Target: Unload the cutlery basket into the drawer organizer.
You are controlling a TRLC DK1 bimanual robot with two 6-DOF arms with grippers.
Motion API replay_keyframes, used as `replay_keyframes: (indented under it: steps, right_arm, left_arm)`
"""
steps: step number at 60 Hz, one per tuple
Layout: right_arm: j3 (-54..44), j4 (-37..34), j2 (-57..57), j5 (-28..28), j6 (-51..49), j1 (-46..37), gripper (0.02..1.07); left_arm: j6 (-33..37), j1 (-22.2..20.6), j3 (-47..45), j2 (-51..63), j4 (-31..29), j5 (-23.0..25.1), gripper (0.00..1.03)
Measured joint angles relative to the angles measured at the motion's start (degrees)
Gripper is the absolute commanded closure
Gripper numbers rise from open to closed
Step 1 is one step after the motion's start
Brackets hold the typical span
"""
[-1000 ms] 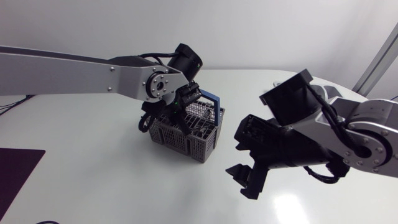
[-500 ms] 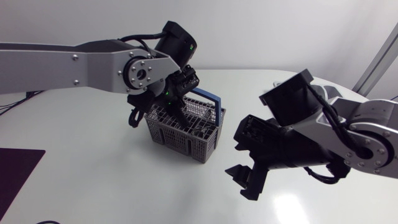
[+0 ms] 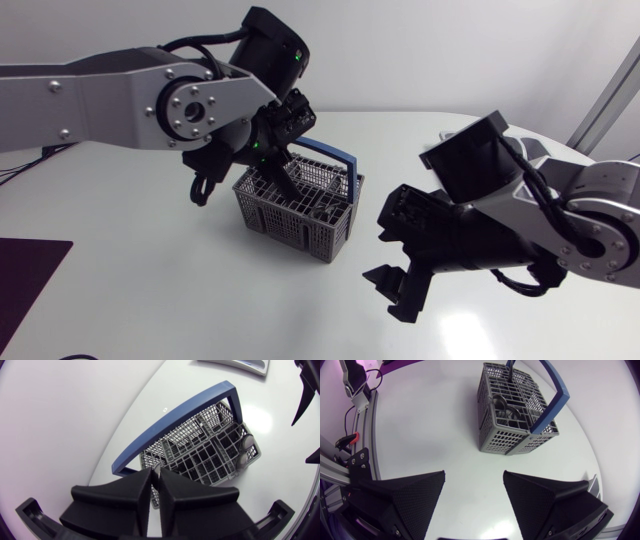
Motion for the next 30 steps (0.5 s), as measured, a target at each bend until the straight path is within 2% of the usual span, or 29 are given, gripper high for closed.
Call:
replay_keyframes:
  steps: [15,30]
  right_arm:
    - [0.0,0.0,-0.96,-0.02,-0.02,0.0,0.23]
    - [0.0,-0.02,-2.27,-0.02,-0.2,0.0,0.23]
  left_arm:
    - [0.02,-0.83,-1.79,-3.78,0.11,-2.51,1.0]
    - [0.0,-1.4,-3.98,-9.62,1.9,-2.47,1.0]
